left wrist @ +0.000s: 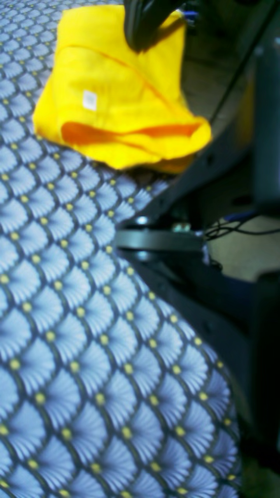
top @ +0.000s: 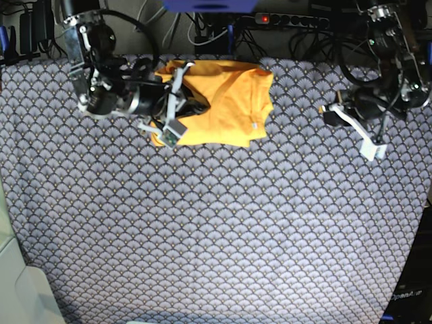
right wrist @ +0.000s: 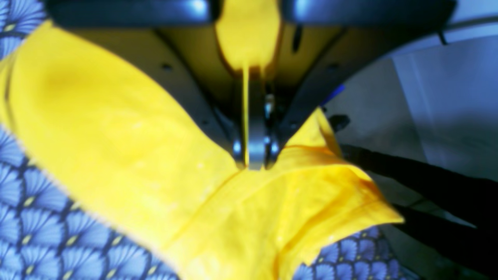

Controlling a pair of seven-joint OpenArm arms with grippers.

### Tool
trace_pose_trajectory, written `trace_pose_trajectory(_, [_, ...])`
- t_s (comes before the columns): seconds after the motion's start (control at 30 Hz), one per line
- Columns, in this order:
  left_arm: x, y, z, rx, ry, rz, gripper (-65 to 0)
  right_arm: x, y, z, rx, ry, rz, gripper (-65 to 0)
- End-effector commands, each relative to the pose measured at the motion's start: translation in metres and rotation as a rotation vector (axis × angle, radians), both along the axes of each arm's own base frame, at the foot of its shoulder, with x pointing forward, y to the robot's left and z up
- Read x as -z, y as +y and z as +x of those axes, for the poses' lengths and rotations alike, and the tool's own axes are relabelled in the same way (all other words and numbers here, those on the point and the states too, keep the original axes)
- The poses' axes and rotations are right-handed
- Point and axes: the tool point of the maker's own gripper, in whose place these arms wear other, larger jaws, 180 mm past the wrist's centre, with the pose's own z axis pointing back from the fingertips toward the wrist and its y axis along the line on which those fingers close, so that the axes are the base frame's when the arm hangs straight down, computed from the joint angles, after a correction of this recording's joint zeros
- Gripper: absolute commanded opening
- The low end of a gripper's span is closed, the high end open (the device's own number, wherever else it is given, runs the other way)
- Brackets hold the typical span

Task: Fold the T-shirt properly
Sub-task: 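Grasp the sides of the yellow bundle with both grippers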

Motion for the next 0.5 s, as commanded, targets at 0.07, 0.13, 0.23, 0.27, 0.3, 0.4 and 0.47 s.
trace_pose_trajectory(0.07, [-0.026, -0.032, 0.019, 0.077, -0.096, -0.087, -65.0, -0.001, -0.004, 0.003, 0.017, -0.008, 0.037, -65.0])
trace_pose_trajectory(0.13, [-0.038, -0.056, 0.029, 0.126, -0.132, -0.157, -65.0, 0.006, -0.008, 0.001, 0.022, 0.015, 0.028, -65.0])
trace_pose_trajectory(0.23, [-0.052, -0.092, 0.041, 0.194, -0.174, -0.236, -65.0, 0.015, -0.01, -0.002, 0.027, 0.043, 0.021, -65.0])
trace_pose_trajectory(0.27, [-0.051, -0.101, 0.042, 0.206, -0.172, -0.244, -65.0, 0.016, -0.01, -0.002, 0.028, 0.046, 0.021, -65.0])
trace_pose_trajectory(0.3, [-0.048, -0.11, 0.041, 0.217, -0.164, -0.254, -65.0, 0.016, -0.01, -0.002, 0.028, 0.047, 0.019, -65.0])
trace_pose_trajectory(0.4, [-0.043, -0.142, 0.036, 0.291, -0.14, -0.262, -65.0, 0.015, -0.009, -0.001, 0.029, 0.043, 0.022, -65.0])
trace_pose_trajectory(0.47, [-0.038, -0.154, 0.031, 0.334, -0.122, -0.23, -65.0, 0.014, -0.008, 0.001, 0.029, 0.039, 0.025, -65.0])
